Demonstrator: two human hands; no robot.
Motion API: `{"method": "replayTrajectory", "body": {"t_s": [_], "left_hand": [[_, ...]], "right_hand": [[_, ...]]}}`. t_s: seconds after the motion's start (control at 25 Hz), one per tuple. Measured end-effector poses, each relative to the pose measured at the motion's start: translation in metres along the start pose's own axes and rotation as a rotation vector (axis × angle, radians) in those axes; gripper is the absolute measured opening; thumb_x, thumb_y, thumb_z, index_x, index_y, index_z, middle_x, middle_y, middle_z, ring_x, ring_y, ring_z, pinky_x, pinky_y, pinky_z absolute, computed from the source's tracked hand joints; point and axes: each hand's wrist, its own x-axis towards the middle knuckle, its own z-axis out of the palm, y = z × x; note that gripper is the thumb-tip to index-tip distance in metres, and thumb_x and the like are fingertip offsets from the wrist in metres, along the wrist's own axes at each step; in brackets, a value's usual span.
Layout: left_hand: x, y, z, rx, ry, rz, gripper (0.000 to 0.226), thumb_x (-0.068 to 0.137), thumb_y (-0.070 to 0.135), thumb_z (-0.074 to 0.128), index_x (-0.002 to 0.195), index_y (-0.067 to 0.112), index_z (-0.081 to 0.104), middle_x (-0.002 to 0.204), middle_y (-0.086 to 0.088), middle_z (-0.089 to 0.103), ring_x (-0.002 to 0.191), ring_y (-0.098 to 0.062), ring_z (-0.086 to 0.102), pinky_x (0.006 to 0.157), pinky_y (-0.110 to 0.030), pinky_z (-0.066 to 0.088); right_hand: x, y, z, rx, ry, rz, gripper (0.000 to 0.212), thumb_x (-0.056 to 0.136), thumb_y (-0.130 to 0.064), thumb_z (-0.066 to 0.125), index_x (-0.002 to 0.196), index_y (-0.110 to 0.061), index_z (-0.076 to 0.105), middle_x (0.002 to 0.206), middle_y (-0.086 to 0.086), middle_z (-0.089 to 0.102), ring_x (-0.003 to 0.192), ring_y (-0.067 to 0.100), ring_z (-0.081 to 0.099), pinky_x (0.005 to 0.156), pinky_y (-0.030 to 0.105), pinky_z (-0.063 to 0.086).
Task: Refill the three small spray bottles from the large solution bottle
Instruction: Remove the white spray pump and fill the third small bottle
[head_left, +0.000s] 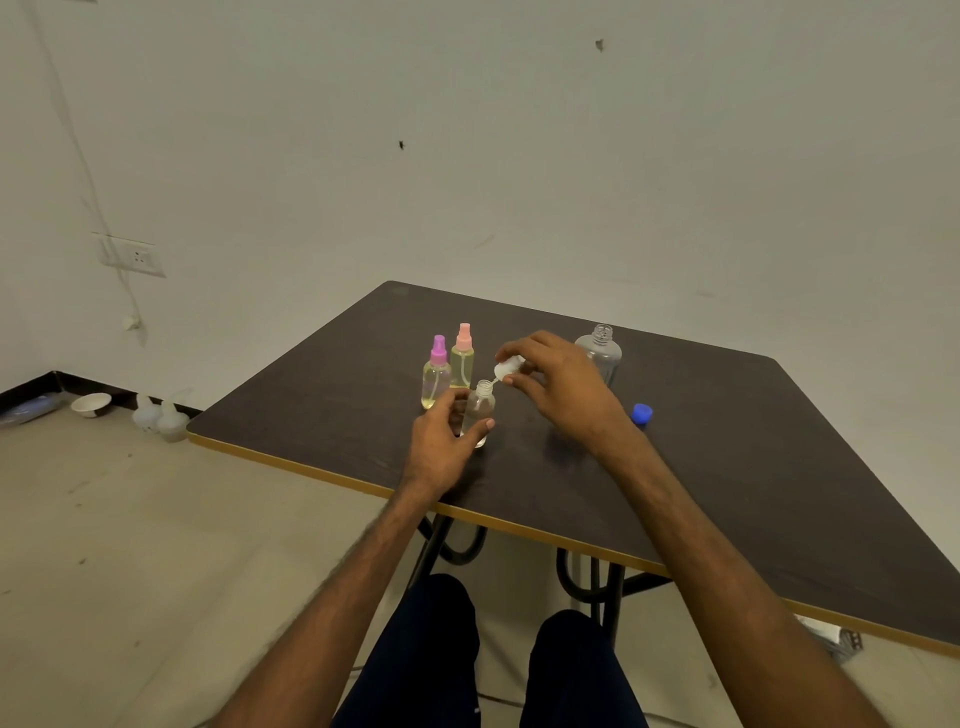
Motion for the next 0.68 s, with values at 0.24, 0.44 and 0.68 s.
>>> {"method": "replayTrajectory", "body": {"t_s": [0.24,0.44,0.68], "left_hand": [[-0.002,0.000,-0.002,-0.007,-0.035,0.038,0.044,0.086,0.029,0.076,0.126,0.021,0.059,0.108,0.012,0.068,0.099,0.003,0.064,0.080,-0.011,0.049],[-0.002,0.001,-0.002,-0.009,-0.032,0.033,0.044,0.086,0.026,0.076,0.126,0.021,0.058,0.109,0.010,0.069,0.101,0.000,0.063,0.082,-0.012,0.047],[-0.001,-0.001,-0.001,-0.032,-0.020,0.039,0.043,0.086,0.025,0.077,0.125,0.018,0.060,0.110,0.008,0.071,0.103,-0.003,0.066,0.092,-0.023,0.054]], "right_hand": [[0.034,0.000,0.017,-0.232,-0.362,-0.028,0.026,0.087,-0.011,0.069,0.111,-0.022,0.066,0.108,0.000,0.063,0.097,0.017,0.059,0.083,0.035,0.051],[0.045,-0.007,0.016,-0.364,-0.416,-0.001,0.023,0.090,-0.035,0.067,0.103,-0.016,0.064,0.098,0.000,0.064,0.089,0.018,0.059,0.070,0.030,0.043],[0.040,-0.006,0.018,-0.306,-0.329,0.245,0.076,0.087,-0.076,0.032,0.079,-0.008,0.065,0.070,0.003,0.062,0.064,0.017,0.059,0.059,0.032,0.047]]}}
